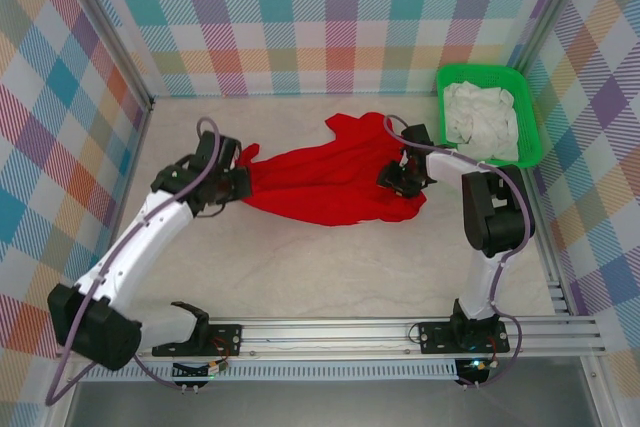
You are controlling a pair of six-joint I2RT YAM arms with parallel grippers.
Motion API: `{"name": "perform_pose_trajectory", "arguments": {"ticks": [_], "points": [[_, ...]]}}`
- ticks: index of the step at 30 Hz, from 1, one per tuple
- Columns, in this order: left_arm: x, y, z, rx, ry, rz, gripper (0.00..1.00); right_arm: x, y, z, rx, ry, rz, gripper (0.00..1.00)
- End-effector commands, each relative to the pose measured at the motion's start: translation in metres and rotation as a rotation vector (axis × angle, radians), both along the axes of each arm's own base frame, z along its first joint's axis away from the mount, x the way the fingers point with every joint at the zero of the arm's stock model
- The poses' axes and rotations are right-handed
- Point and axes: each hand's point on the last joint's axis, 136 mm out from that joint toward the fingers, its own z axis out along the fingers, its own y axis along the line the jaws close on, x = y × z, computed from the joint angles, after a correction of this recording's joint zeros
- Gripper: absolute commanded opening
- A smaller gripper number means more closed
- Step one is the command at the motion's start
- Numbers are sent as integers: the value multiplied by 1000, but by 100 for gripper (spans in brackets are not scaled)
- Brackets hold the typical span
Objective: Fold and stack the t-shirts
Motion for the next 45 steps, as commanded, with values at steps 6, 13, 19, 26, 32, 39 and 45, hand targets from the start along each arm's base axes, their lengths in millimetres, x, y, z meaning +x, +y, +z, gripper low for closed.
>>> {"name": "perform_pose_trajectory", "arguments": {"ticks": [6, 13, 19, 26, 32, 39, 45], "points": [[-79, 21, -66, 37, 186, 149, 0, -20, -1, -2, 12, 12, -4, 42], [-98, 41, -99, 65, 225, 274, 0, -43, -1, 9, 34, 4, 32, 19], [-111, 44, -127, 84, 287, 321, 0, -63, -3, 38, 25, -42, 76, 19], [-124, 58, -141, 102, 289, 423, 25, -102, -15, 51, -10, -48, 86, 20], [-92, 60, -92, 102, 113, 424, 77, -110, -20, 63, -28, -74, 103, 28], [-8, 59, -33, 237, 28, 358, 85, -71, -7, 83, -31, -121, 163, 33], [77, 68, -58, 218, 91, 378, 81, -10, 0, 91, -100, -144, 197, 40]]}}
